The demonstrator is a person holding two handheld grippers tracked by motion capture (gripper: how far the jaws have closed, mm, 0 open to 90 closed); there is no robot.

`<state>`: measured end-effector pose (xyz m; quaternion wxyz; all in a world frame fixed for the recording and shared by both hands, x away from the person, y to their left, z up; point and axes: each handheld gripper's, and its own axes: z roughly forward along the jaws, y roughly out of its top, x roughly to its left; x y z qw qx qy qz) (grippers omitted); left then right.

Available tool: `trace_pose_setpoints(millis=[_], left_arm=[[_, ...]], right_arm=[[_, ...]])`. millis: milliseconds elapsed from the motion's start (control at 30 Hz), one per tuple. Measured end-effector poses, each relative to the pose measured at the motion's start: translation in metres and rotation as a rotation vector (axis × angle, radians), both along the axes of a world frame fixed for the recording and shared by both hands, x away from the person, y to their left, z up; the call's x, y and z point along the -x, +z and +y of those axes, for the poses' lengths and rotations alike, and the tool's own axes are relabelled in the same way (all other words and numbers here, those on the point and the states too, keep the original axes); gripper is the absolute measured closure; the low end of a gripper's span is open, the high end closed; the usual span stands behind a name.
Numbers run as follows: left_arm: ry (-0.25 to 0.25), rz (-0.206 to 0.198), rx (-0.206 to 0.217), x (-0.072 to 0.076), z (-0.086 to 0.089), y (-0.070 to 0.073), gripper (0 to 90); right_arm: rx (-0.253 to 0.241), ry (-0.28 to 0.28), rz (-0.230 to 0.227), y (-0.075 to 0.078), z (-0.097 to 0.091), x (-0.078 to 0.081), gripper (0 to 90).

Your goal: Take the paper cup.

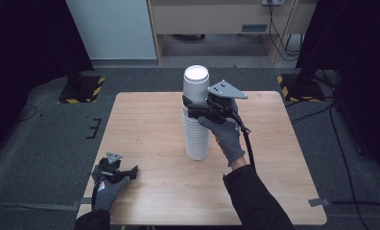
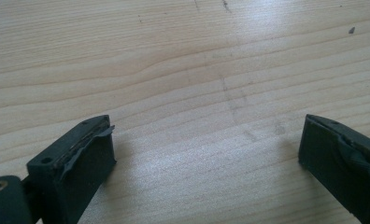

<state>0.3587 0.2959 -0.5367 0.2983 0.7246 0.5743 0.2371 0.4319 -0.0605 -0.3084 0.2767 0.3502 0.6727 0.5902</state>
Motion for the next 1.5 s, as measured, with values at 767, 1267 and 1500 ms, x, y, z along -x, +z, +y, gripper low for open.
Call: trace_pose_setpoints(millis=[767, 1267, 1500], left_arm=[[0.0, 0.0, 0.0, 0.0, 0.0, 0.0, 2.9], [0.0, 0.0, 0.0, 0.0, 0.0, 0.0, 2.9], [0.0, 0.0, 0.0, 0.0, 0.0, 0.0, 2.9]], right_arm=[[-0.107, 0.016, -0.04, 0.029, -0.009, 0.0, 14.2], [-0.175, 0.033, -0.063, 0.043, -0.017, 0.004, 14.2], [-0.211, 0.04, -0.078, 0.052, -0.023, 0.009, 14.2]])
